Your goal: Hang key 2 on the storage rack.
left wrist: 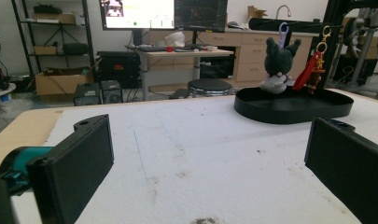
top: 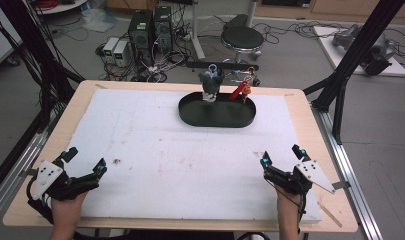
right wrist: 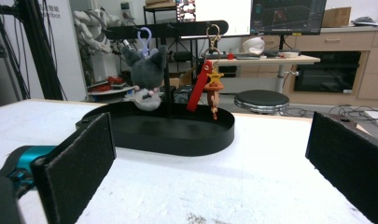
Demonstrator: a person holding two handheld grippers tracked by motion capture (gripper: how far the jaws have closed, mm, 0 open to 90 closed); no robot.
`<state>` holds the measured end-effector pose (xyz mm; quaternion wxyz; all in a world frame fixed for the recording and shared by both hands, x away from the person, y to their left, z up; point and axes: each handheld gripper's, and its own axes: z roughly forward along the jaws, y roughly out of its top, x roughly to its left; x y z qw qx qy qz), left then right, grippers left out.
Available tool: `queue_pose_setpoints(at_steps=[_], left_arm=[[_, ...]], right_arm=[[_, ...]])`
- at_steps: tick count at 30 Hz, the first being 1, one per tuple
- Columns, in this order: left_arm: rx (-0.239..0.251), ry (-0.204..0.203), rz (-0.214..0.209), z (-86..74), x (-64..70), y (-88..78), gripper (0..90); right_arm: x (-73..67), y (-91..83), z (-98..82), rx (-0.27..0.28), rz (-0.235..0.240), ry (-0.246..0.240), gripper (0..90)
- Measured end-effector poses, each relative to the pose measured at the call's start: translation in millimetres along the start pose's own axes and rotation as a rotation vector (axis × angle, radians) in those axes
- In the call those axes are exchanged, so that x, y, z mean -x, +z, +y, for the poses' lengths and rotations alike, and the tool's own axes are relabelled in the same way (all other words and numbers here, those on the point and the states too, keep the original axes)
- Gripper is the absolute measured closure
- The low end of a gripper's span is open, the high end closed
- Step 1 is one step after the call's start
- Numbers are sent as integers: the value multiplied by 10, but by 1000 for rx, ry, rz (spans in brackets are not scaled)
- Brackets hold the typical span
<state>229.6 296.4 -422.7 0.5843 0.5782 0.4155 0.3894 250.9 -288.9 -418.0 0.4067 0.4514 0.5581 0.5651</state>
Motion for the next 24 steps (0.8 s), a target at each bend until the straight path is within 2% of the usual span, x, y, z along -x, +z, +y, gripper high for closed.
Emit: queue_pose_setpoints(at_steps=[19,24], left_arm=[[-11,0,8,-31,-1,13,17],[-12,-5,12,-27,-2,7,17]], right_arm=[[3,-8,-5,15,10,15,7],[-9,-1,-12,-3,15,29,7]])
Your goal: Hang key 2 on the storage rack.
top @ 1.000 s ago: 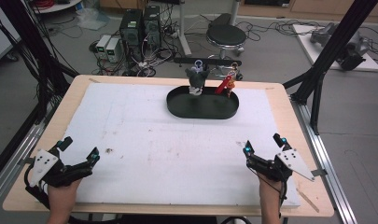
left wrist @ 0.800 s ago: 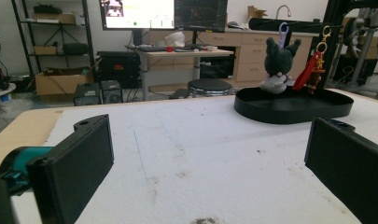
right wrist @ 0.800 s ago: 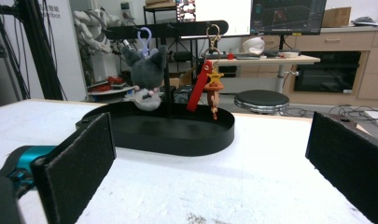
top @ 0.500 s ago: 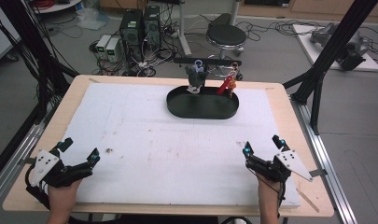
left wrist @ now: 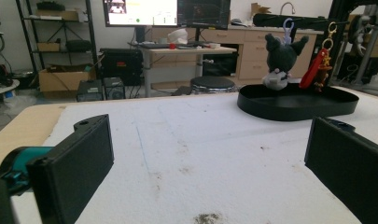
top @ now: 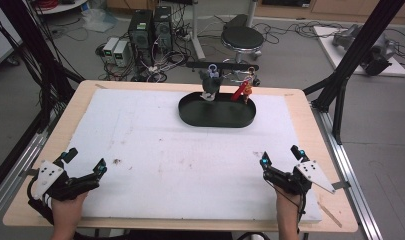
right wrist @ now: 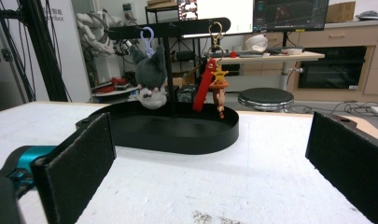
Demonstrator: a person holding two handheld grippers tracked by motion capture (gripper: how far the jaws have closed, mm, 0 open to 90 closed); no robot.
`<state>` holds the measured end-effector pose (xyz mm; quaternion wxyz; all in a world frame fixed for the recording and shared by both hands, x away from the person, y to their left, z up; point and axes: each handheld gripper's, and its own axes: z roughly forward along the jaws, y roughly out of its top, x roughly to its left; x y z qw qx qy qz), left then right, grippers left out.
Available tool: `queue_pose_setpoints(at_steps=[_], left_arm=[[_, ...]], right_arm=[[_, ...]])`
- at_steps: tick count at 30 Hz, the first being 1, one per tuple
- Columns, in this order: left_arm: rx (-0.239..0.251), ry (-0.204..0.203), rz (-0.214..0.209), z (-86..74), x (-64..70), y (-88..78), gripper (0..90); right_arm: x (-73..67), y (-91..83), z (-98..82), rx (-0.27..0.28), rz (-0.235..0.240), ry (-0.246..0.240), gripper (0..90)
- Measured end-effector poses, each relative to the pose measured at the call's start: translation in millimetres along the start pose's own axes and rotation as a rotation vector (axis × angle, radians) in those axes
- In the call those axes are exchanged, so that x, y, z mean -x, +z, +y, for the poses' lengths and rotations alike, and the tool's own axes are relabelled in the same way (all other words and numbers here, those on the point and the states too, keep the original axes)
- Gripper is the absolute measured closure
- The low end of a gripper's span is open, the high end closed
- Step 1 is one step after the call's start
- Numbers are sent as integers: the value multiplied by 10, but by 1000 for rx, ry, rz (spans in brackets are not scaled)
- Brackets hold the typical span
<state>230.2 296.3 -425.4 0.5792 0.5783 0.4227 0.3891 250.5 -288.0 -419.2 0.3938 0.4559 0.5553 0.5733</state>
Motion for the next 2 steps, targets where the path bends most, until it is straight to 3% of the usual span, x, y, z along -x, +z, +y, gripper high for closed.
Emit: queue_pose_setpoints(at_steps=[2], left_arm=[[-4,0,1,-3,1,7,17]], right_arm=[[-3,0,1,-4,1,2,7]])
